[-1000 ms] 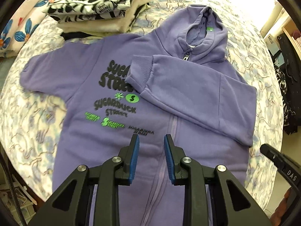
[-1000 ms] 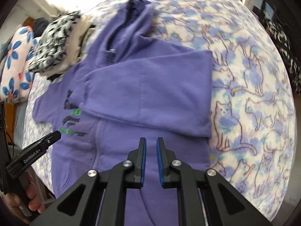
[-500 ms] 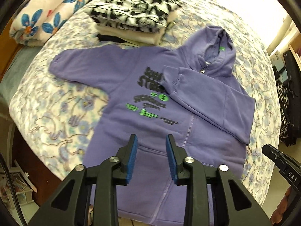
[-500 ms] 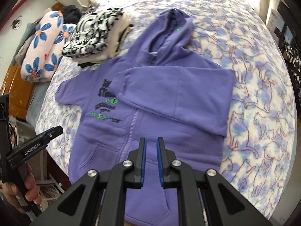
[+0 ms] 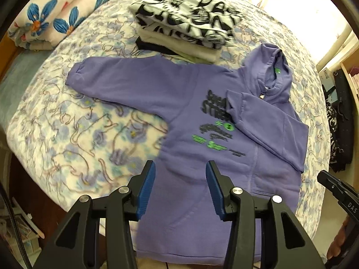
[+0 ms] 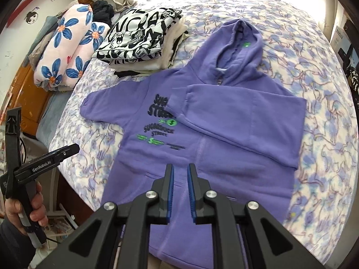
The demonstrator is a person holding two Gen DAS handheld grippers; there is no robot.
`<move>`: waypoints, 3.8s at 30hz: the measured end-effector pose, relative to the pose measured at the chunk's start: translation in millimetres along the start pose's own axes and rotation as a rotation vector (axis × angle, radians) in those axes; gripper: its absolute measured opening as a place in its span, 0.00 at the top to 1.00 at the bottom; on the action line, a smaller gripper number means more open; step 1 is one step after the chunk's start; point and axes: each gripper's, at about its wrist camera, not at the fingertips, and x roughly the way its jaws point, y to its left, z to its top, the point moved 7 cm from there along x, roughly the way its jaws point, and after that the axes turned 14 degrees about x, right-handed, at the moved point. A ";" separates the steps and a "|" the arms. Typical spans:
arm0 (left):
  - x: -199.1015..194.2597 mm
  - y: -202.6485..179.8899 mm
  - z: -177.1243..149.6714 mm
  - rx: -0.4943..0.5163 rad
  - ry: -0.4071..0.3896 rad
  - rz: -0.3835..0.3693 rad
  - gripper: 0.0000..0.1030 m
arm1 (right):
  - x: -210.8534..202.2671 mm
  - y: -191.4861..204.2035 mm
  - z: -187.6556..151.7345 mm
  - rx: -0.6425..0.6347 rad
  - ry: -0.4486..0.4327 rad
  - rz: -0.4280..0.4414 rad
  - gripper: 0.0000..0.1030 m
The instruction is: Fold large clothes
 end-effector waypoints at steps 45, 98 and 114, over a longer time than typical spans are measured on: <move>121.2 217.4 141.7 -0.013 -0.146 -0.261 0.94 | 188.6 113.7 15.3 0.301 0.105 -0.053 0.83; 140.5 73.4 32.0 0.136 0.086 -0.221 0.49 | 159.8 58.9 59.2 0.046 -0.037 0.094 0.89; 145.5 29.2 49.3 0.189 0.059 -0.219 0.49 | 25.4 -21.2 111.8 0.182 -0.332 0.057 0.89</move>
